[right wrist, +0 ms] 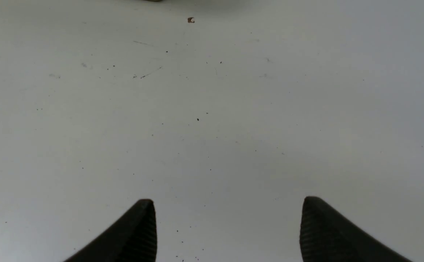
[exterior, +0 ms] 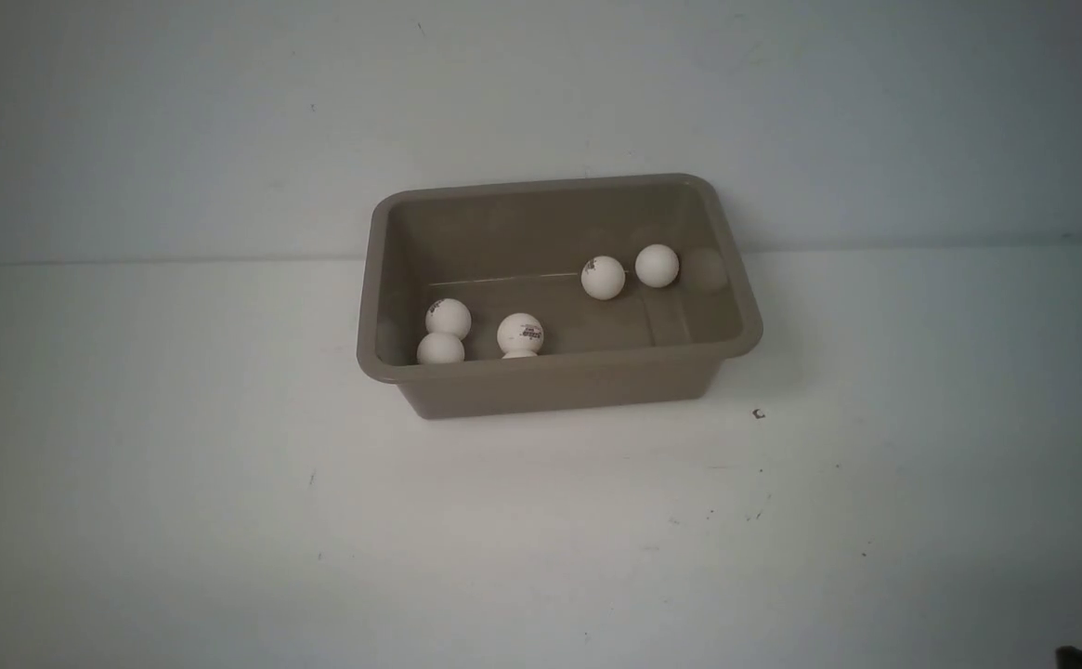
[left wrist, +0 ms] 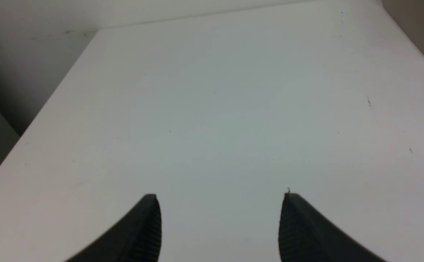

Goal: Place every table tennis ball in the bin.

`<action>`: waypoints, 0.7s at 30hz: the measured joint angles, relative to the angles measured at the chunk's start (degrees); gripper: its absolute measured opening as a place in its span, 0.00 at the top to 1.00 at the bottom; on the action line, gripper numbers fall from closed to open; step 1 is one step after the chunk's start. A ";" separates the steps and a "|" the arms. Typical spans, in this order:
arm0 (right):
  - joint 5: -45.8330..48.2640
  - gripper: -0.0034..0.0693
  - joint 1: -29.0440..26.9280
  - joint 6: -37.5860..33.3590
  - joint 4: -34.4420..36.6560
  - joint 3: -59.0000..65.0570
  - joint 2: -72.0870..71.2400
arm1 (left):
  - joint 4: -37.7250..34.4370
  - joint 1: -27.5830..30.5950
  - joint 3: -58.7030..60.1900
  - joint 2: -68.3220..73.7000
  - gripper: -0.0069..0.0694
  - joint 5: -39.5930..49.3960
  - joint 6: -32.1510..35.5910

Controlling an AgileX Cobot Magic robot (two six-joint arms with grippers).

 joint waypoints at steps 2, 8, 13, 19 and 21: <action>-2.77 0.29 0.00 -2.02 0.48 0.42 0.00 | 0.00 0.00 0.00 0.00 0.39 0.00 0.00; -11.45 0.29 1.35 -9.58 4.17 2.35 0.00 | 0.05 0.00 0.00 0.00 0.39 0.00 0.05; -17.09 0.29 1.89 -11.13 9.89 3.04 -1.07 | 0.05 0.00 0.00 0.00 0.39 0.00 0.05; -16.96 0.29 1.89 24.00 -13.51 2.98 -5.20 | 0.05 0.00 0.00 0.00 0.39 0.00 0.05; -16.83 0.29 1.89 44.82 -29.31 2.98 -7.03 | 0.05 0.00 0.00 0.00 0.39 0.00 0.05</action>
